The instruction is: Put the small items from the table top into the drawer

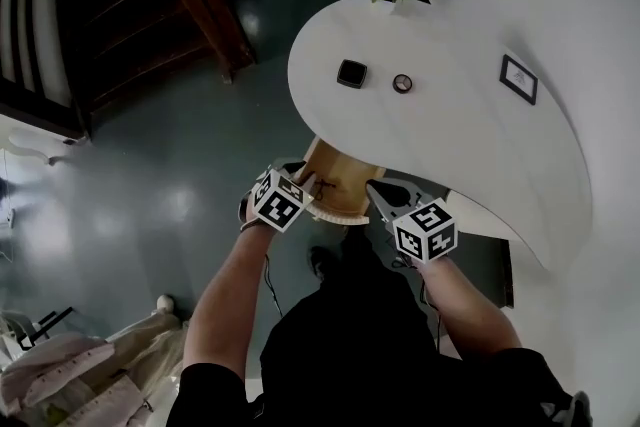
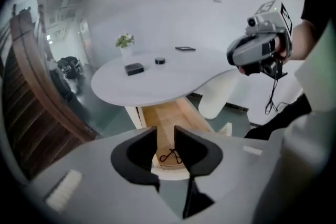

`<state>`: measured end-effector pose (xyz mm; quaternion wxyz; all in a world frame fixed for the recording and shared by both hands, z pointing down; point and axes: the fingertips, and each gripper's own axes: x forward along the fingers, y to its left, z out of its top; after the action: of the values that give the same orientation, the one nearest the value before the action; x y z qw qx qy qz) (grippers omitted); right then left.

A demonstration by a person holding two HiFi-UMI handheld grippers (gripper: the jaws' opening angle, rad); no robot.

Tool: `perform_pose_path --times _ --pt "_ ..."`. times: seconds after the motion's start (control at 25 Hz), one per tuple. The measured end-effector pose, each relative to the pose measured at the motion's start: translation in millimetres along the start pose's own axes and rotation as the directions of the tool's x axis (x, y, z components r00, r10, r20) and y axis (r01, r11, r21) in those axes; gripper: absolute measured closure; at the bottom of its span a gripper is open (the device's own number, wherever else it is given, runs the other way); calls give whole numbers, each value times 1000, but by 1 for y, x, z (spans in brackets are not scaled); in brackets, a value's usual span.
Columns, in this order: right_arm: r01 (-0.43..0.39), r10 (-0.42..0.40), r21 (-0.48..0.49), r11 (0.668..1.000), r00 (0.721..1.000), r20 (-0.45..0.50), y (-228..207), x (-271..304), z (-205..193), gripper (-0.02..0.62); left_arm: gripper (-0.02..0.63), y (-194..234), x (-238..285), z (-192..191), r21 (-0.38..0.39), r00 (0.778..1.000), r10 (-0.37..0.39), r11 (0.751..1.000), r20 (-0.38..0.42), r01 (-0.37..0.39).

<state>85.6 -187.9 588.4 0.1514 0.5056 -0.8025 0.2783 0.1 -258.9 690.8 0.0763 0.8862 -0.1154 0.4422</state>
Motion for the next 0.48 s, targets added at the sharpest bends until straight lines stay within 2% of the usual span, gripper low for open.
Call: perform_pose_path --times 0.2,0.48 --pt "18 -17 -37 999 1000 13 26 -15 14 584 500 1 -57 5 -131 985 60 991 160 -39" --pt "11 -10 -100 995 1000 20 47 -26 38 584 508 -5 -113 10 -231 945 117 972 305 -46"
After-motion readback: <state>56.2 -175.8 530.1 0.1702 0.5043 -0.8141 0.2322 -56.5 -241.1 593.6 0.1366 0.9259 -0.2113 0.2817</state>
